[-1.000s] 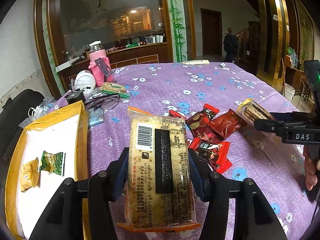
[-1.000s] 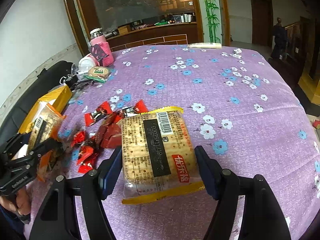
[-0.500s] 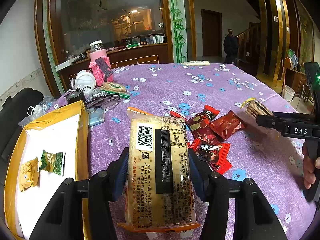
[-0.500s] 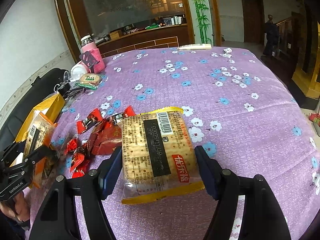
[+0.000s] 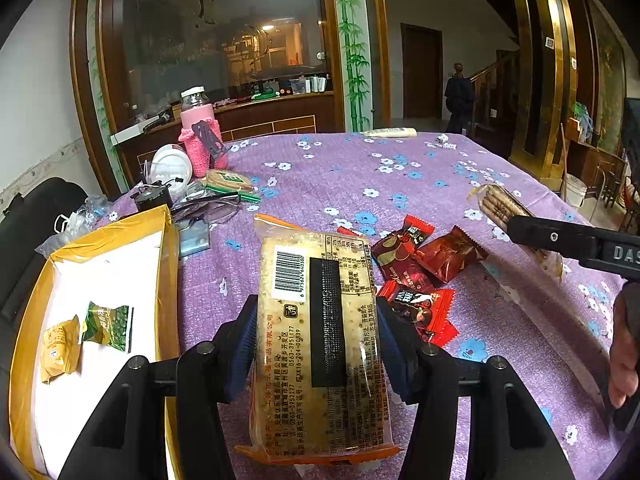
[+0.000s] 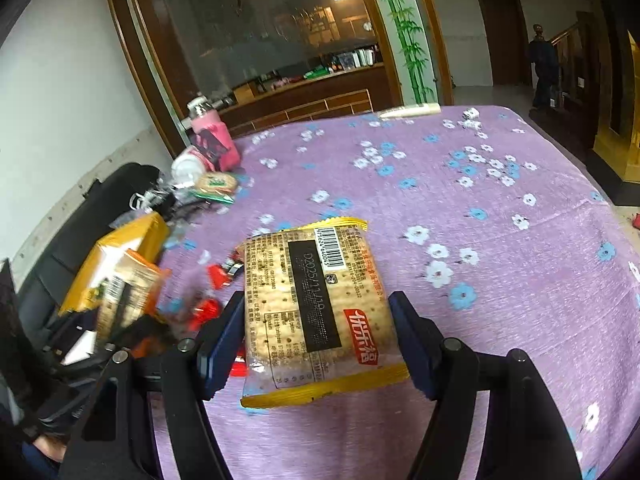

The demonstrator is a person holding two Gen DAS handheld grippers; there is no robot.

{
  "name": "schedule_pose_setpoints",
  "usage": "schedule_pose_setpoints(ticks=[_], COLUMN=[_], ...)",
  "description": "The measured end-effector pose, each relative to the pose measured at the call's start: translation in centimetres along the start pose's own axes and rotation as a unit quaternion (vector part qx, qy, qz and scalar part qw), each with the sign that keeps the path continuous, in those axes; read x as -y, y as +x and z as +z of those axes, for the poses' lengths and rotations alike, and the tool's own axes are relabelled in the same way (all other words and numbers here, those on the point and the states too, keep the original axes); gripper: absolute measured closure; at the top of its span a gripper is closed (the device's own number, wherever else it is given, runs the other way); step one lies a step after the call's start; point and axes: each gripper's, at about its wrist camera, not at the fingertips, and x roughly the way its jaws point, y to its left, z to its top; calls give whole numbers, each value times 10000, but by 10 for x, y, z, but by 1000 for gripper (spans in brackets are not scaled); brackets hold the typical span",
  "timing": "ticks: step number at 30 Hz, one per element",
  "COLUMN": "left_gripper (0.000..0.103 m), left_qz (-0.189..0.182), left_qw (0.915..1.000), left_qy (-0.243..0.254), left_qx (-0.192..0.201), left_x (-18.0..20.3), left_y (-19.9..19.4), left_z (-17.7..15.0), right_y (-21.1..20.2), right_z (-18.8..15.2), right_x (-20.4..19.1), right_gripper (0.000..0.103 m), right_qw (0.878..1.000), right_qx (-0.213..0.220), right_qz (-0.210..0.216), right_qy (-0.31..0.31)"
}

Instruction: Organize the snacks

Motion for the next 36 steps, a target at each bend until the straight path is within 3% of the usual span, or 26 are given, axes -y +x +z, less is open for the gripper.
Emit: schedule_pose_setpoints(ticks=[12,24,36], left_gripper=[44,44,44], left_qz=[-100,-202,285], left_qw=[9997,9982,9918], left_qy=[-211,-551,-1248], left_qx=[25,151,59], left_x=[-8,-32,-125], left_y=[-6,-31,-53], left_z=[2,2,-22], right_y=[-9,-14,2], right_z=[-20,-31,-24], right_x=[-22,-62,-147], right_gripper=[33,33,33], right_qw=[9979,9962,9890], right_qx=[-240,-421,-701], right_qz=[493,740,1196], right_qy=[338,205,-518])
